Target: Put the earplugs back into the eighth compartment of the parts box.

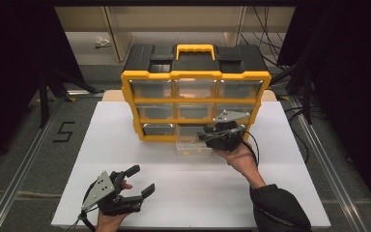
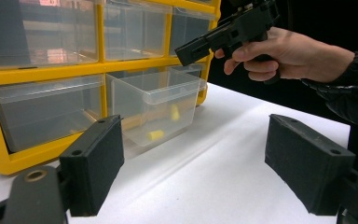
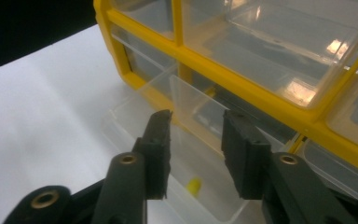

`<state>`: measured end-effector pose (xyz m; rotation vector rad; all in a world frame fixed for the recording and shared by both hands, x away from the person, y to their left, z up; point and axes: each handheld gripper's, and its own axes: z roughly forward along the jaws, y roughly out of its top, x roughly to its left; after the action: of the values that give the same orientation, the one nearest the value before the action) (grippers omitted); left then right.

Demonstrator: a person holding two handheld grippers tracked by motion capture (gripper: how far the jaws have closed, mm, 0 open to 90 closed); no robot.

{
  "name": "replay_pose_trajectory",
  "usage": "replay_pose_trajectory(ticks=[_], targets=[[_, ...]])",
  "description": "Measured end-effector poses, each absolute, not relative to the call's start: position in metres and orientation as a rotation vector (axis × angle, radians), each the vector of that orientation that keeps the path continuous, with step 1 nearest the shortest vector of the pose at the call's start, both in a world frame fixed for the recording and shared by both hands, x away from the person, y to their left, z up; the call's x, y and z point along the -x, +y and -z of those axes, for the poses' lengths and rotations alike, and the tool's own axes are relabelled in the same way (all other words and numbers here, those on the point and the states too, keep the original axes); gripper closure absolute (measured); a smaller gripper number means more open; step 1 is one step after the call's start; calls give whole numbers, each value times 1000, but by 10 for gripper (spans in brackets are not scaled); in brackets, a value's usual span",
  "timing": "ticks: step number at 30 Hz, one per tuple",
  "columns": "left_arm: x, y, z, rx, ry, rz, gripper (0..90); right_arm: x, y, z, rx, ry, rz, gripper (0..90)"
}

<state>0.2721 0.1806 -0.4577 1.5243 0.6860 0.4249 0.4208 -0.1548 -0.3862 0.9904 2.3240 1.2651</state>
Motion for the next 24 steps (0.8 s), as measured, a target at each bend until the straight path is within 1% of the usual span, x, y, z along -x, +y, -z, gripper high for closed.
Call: replay_pose_trajectory(ticks=[16, 24], targets=[[-272, 180, 457, -1530, 683, -428, 192, -407, -149, 374, -958, 2326, -1304, 433], [-271, 180, 457, -1531, 681, -427, 192, -393, -146, 371, -915, 2312, -1321, 391]])
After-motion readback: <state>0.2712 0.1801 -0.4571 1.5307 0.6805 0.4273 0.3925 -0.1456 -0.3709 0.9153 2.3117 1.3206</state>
